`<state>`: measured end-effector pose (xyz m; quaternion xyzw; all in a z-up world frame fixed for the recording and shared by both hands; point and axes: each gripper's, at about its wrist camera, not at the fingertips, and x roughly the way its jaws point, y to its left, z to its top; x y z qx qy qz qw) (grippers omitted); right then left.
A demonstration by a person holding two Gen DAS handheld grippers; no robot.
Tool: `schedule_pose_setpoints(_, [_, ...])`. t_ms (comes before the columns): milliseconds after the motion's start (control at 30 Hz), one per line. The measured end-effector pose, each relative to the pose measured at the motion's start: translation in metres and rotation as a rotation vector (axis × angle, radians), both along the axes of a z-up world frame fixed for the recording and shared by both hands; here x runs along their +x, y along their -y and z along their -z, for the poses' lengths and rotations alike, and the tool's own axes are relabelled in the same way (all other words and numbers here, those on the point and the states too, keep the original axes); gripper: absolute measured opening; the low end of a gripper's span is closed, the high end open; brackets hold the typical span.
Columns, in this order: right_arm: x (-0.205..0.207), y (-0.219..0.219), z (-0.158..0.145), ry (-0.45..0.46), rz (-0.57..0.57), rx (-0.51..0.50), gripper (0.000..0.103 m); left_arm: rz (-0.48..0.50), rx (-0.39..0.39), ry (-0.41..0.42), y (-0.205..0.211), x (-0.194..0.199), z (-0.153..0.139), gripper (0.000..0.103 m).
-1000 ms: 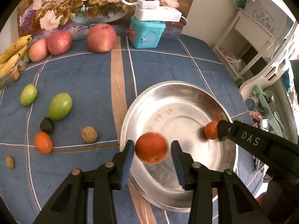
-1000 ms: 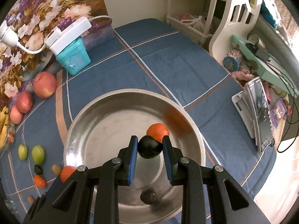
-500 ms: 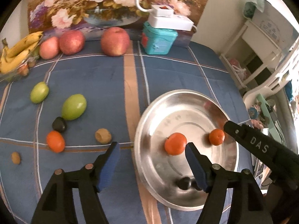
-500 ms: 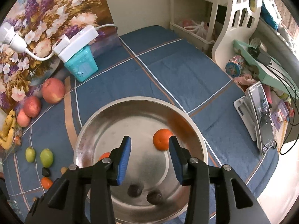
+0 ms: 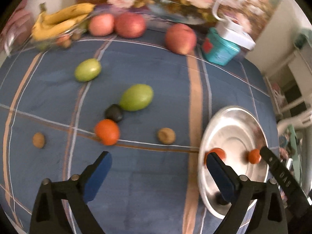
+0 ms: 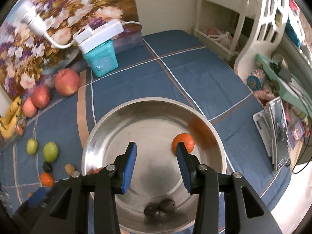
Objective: Organize fruits
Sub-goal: 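Withdraw both tools from the plate toward the remaining fruit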
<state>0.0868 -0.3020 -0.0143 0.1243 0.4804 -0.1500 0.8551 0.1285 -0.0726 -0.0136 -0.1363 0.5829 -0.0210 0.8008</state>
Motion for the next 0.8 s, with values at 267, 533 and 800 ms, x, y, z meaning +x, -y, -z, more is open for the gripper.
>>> schedule_pose_setpoints(267, [0.007, -0.026, 0.008, -0.053, -0.076, -0.117, 0.043, -0.086, -0.017, -0.013, -0.029, -0.003, 0.001, 0.099])
schedule_pose_setpoints(533, [0.007, -0.040, 0.012, -0.086, -0.103, -0.149, 0.047, -0.189, -0.009, -0.033, -0.062, -0.003, 0.006, 0.103])
schedule_pose_setpoints(800, [0.007, -0.049, 0.017, -0.130, -0.105, -0.124, 0.067, -0.292, -0.023, -0.052, -0.098, -0.012, 0.008, 0.103])
